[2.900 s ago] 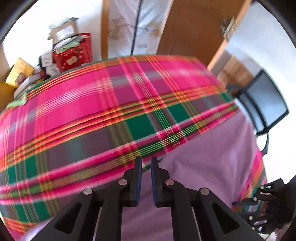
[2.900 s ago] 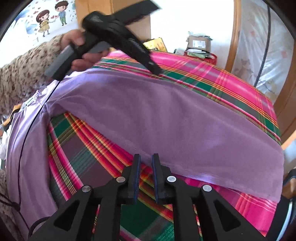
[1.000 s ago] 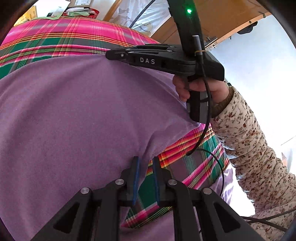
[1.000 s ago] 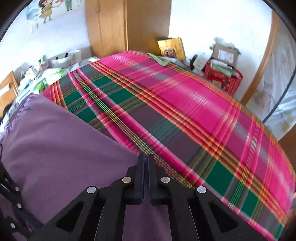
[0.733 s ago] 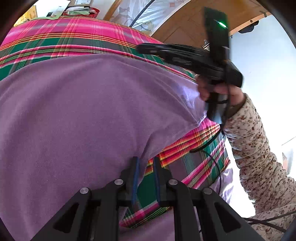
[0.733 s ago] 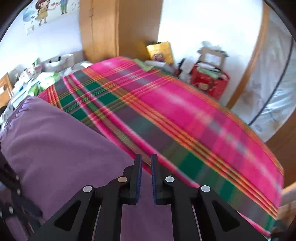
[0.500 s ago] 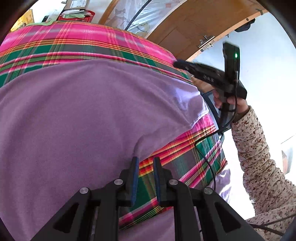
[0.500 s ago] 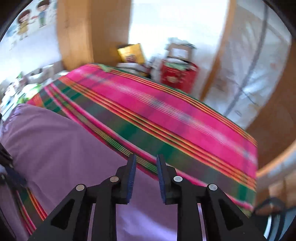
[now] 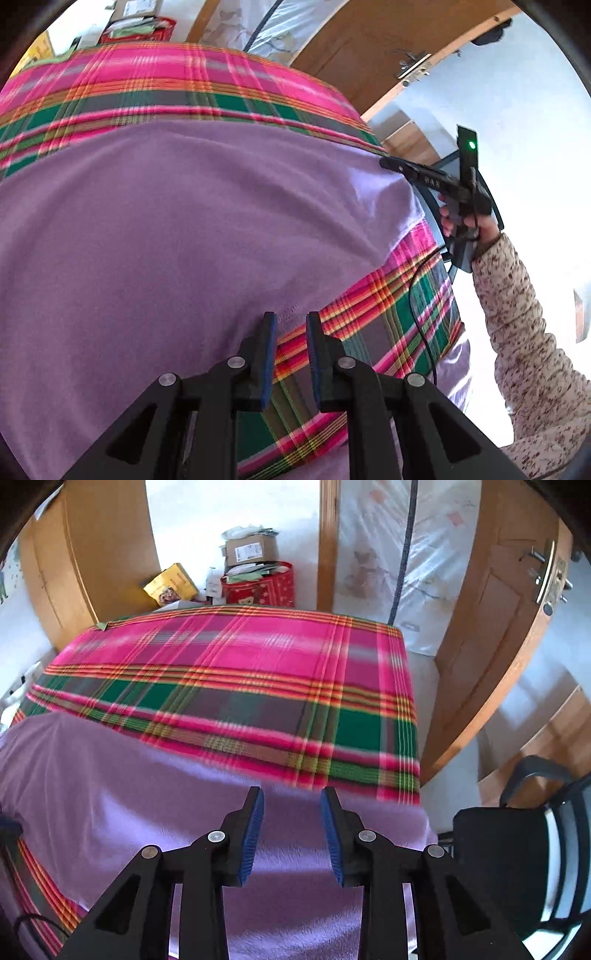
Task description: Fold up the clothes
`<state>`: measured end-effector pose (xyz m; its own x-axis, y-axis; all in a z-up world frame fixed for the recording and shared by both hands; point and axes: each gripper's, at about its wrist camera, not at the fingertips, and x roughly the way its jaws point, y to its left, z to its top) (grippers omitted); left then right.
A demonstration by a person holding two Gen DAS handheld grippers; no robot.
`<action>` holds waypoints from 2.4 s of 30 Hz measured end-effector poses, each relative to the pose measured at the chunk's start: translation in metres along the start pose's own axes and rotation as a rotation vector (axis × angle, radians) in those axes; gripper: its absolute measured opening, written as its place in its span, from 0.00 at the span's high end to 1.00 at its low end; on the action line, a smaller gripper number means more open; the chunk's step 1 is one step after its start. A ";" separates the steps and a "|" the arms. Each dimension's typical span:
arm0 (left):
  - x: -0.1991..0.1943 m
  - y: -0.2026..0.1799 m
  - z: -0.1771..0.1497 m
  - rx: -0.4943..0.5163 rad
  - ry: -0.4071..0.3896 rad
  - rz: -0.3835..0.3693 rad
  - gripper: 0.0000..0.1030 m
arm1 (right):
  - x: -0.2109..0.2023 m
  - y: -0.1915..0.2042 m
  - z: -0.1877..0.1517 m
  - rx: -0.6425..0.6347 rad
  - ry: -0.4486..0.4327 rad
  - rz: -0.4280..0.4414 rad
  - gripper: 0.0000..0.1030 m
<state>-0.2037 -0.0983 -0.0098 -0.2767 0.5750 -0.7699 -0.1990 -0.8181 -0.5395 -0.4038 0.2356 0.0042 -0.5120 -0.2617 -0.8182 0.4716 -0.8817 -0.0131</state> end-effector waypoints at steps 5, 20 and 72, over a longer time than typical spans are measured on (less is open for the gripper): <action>0.001 0.000 0.000 -0.014 0.007 0.012 0.85 | 0.007 -0.013 -0.004 0.005 -0.028 -0.034 0.67; 0.002 -0.001 -0.002 -0.029 -0.002 0.010 0.84 | 0.010 -0.002 -0.001 -0.103 -0.024 0.080 0.54; -0.244 0.178 -0.118 -0.468 -0.327 0.365 0.83 | -0.067 0.339 -0.011 -0.405 -0.056 0.339 0.87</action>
<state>-0.0608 -0.3845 0.0419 -0.5337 0.1730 -0.8278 0.3687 -0.8334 -0.4118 -0.2020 -0.0412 0.0487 -0.3151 -0.5358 -0.7833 0.8512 -0.5245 0.0163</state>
